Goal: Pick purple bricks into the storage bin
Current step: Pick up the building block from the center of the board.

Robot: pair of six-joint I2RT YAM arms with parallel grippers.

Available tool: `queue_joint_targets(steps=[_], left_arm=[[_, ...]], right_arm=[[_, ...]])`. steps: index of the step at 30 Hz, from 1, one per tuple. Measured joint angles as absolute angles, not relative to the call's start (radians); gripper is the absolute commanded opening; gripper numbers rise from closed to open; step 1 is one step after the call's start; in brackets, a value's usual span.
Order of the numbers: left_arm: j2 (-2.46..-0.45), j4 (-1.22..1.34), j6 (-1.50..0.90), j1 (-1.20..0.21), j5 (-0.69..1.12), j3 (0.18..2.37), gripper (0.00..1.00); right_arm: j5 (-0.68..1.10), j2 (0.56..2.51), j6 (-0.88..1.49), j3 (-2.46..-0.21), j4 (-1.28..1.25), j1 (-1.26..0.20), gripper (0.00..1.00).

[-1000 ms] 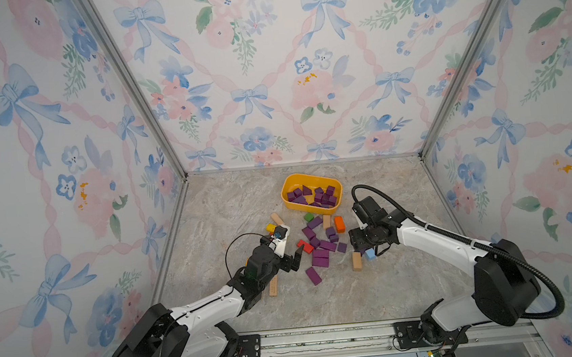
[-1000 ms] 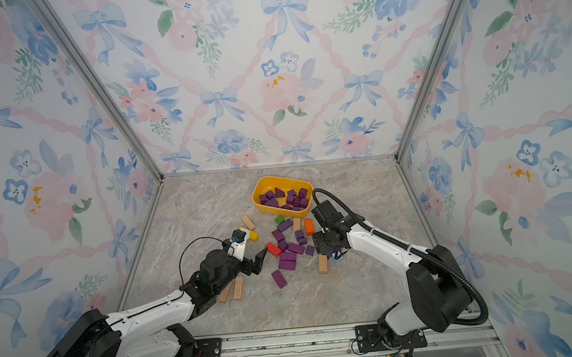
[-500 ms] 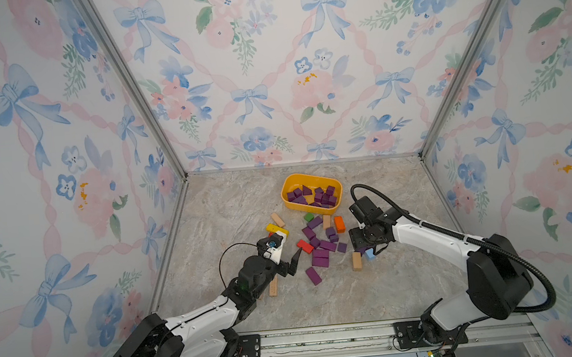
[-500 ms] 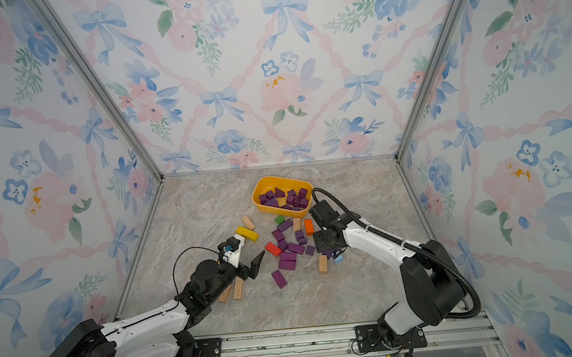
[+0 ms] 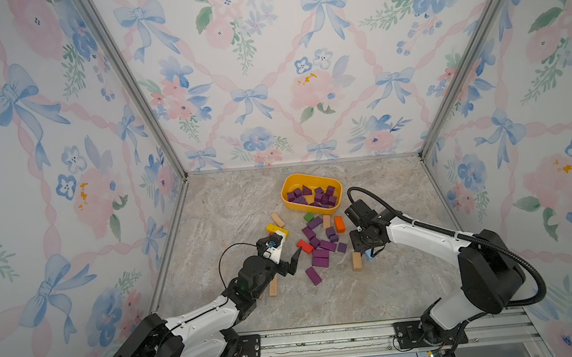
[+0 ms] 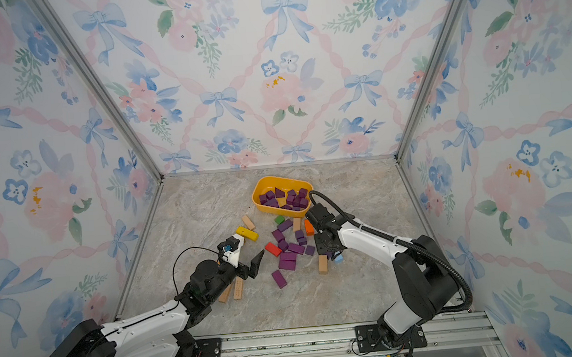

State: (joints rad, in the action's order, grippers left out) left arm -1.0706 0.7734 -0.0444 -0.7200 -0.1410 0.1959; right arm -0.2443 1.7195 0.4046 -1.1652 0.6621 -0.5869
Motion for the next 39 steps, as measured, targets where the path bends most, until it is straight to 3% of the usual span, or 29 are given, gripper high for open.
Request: queue_joint_targets(steps=[25,39], left_arm=[[-1.074,0.781,-0.044,-0.72,-0.146,0.194,0.98],[-1.077,0.781,-0.044,-0.72,-0.157,0.194,0.98]], right_arm=[[-0.247,1.82,0.428,-1.174,0.662,-0.589,0.41],[-0.24,1.825,0.446,-1.179,0.664,-0.583,0.38]])
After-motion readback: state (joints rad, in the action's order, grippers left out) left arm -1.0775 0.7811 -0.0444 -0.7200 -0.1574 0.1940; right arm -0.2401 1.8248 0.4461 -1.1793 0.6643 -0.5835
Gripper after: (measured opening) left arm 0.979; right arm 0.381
